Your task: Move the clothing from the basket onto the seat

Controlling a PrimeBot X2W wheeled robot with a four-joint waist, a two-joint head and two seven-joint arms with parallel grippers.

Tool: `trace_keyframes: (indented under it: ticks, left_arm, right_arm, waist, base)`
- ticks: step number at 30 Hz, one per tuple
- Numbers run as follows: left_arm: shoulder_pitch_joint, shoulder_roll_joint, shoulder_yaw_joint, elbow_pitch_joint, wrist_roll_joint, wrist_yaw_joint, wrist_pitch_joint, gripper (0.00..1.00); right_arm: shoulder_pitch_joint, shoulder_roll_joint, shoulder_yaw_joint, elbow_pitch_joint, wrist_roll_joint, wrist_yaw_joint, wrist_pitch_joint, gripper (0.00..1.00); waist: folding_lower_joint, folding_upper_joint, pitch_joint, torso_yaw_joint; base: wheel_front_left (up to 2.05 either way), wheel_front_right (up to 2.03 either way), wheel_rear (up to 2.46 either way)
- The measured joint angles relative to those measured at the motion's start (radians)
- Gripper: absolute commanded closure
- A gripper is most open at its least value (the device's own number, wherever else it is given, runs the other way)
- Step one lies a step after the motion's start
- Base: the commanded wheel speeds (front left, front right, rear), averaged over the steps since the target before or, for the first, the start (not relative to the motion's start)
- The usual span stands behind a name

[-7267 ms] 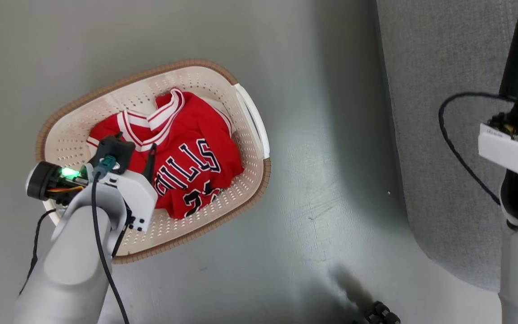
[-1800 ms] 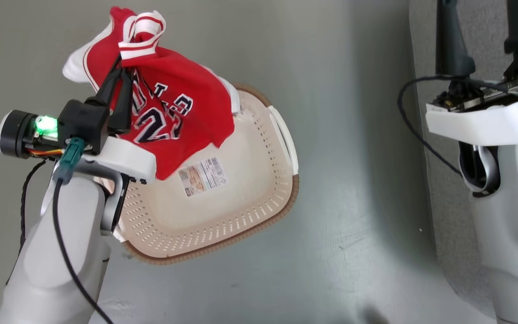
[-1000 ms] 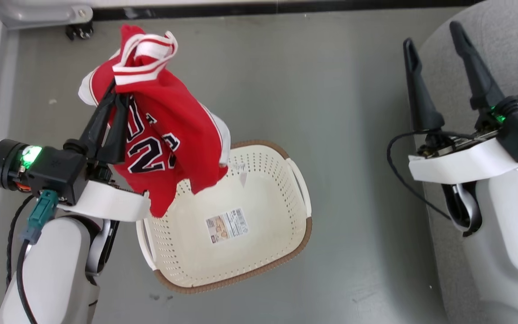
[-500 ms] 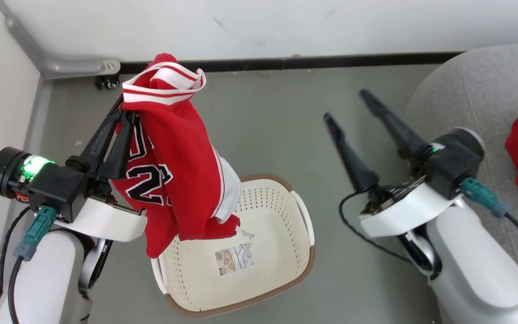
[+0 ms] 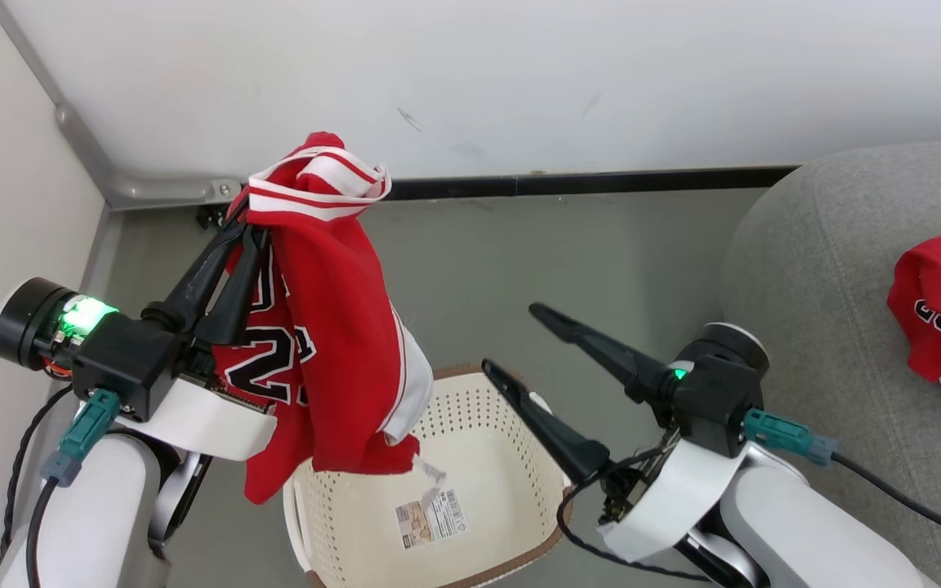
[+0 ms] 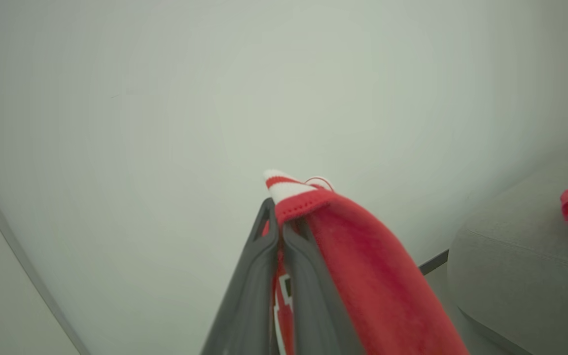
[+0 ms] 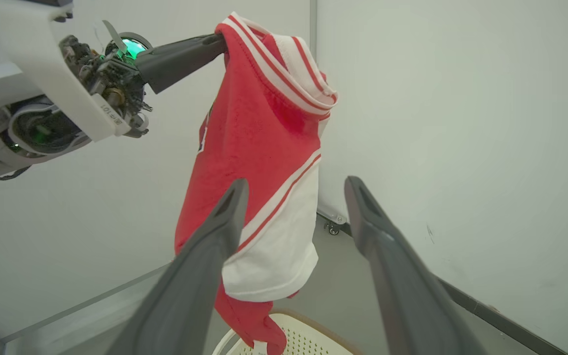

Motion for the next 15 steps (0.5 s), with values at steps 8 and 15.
trace_keyframes:
  ticks: [8, 15]
  left_arm:
    - [-0.002, 0.004, -0.030, -0.029, 0.002, -0.010, 0.049, 1.00]
    - [-0.005, -0.006, -0.056, -0.057, 0.008, -0.010, 0.098, 1.00]
  right_arm:
    - [0.010, -0.042, 0.071, -0.069, 0.081, 0.000, 0.036, 0.00]
    - [0.032, -0.053, 0.096, -0.091, 0.125, 0.000, 0.057, 0.00]
  waist:
    - [0.0000, 0.0000, -0.048, -0.006]
    - [0.0000, 0.0000, -0.072, -0.008]
  base:
    - [0.00, 0.00, 0.00]
    - [0.00, 0.00, 0.00]
